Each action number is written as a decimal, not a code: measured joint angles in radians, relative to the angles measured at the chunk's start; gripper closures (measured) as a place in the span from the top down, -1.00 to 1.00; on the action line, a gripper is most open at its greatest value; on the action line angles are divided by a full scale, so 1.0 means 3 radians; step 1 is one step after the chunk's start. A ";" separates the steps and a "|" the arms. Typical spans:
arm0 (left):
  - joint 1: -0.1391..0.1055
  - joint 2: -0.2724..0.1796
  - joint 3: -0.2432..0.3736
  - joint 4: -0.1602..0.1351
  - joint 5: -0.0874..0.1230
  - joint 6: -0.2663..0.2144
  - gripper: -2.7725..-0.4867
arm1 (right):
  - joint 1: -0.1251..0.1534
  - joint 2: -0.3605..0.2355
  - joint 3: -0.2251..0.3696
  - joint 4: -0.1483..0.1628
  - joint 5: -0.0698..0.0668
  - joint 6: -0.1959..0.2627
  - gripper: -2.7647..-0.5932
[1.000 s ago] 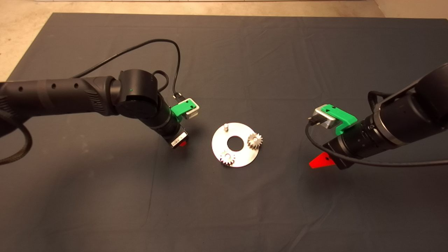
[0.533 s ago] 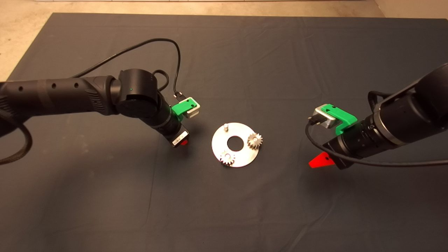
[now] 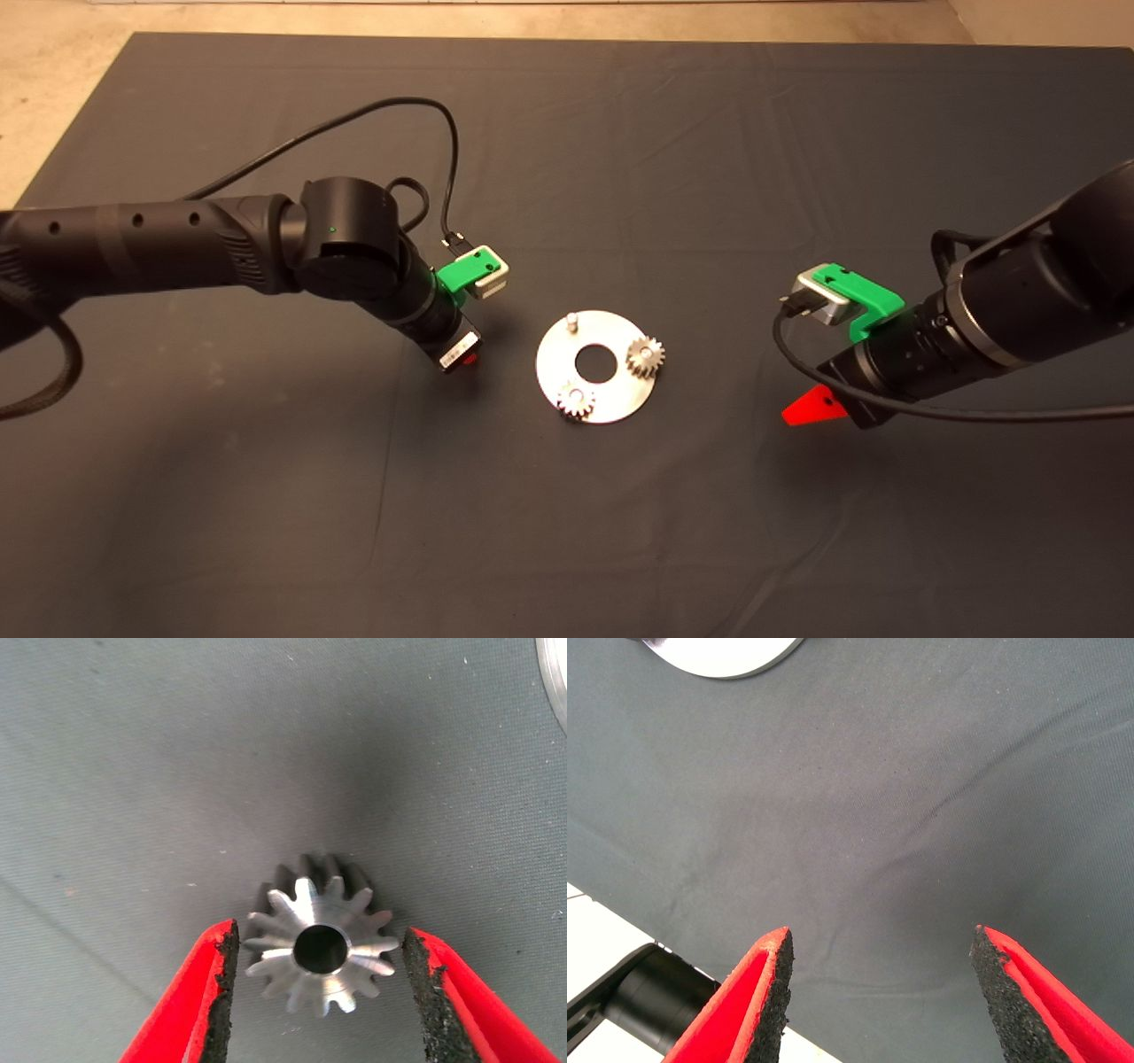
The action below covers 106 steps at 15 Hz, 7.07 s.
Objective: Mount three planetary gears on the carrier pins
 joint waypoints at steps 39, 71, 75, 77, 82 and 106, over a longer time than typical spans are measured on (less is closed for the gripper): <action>-0.0335 0.0356 0.0404 0.0013 0.0484 -0.0113 -0.95 | 0.0013 -0.0029 0.0001 0.0001 -0.0025 0.0003 -0.19; -0.0334 0.0993 -0.0209 0.0003 0.0112 0.0045 -0.95 | 0.0013 -0.0030 0.0053 0.0000 -0.0015 0.0011 -0.19; -0.0334 0.0988 -0.0265 0.0003 0.0098 0.0052 -0.95 | 0.0013 -0.0031 0.0053 0.0000 -0.0011 0.0011 -0.19; -0.0334 0.0962 -0.0279 0.0006 0.0084 0.0053 -0.95 | 0.0013 -0.0031 0.0055 0.0000 -0.0011 0.0011 -0.19; -0.0306 0.0937 -0.0301 0.0006 0.0016 0.0055 -0.95 | 0.0013 -0.0030 0.0053 0.0001 -0.0009 0.0011 -0.19; -0.0186 0.0869 -0.0345 0.0009 -0.0205 0.0064 -0.95 | 0.0014 -0.0030 0.0055 0.0001 0.0001 0.0012 -0.19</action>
